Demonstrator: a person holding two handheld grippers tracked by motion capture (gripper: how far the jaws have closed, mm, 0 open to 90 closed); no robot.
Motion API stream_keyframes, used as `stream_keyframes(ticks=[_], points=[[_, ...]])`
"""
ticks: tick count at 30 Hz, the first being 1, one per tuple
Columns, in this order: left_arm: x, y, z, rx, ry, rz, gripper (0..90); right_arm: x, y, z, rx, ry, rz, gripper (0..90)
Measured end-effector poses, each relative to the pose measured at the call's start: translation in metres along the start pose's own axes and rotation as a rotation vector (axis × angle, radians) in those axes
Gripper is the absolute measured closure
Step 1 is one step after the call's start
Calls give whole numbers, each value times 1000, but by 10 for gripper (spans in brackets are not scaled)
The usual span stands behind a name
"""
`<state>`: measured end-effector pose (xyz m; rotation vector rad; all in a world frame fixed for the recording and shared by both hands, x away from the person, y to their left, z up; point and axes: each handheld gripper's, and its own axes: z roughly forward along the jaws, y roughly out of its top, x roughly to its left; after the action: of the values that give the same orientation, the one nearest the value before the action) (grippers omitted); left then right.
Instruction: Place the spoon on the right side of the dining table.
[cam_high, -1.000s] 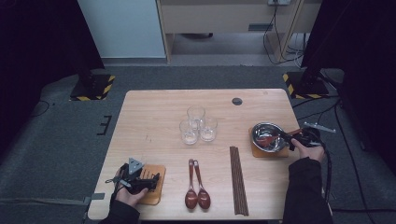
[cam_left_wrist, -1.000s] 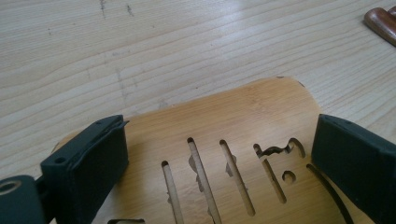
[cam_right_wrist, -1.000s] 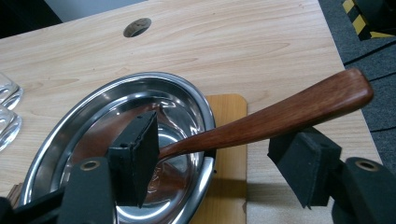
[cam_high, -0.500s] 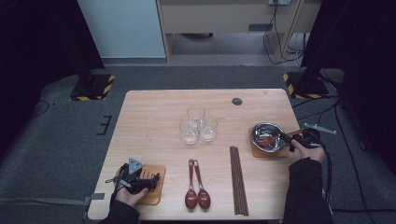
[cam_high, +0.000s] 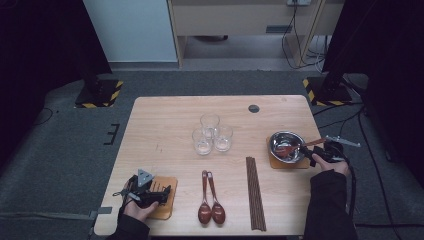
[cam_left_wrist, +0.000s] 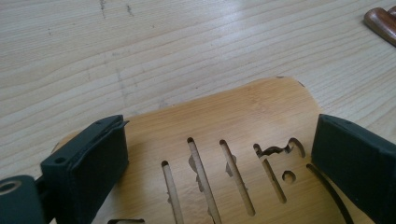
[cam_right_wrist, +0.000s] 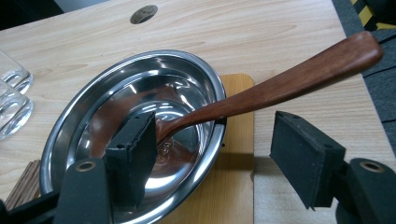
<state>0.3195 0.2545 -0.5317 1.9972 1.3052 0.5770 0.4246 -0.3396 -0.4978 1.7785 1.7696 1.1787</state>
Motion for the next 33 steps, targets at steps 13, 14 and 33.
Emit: stream_keyframes(ticks=[13,14,33], points=[[0,0,0,0,0,0,29,11,1,-15,-20,-3,-47,333],[0,0,0,0,0,0,28,12,2,-17,-23,-3,-53,339],[0,0,0,0,0,0,28,16,19,-18,-60,23,-160,416]])
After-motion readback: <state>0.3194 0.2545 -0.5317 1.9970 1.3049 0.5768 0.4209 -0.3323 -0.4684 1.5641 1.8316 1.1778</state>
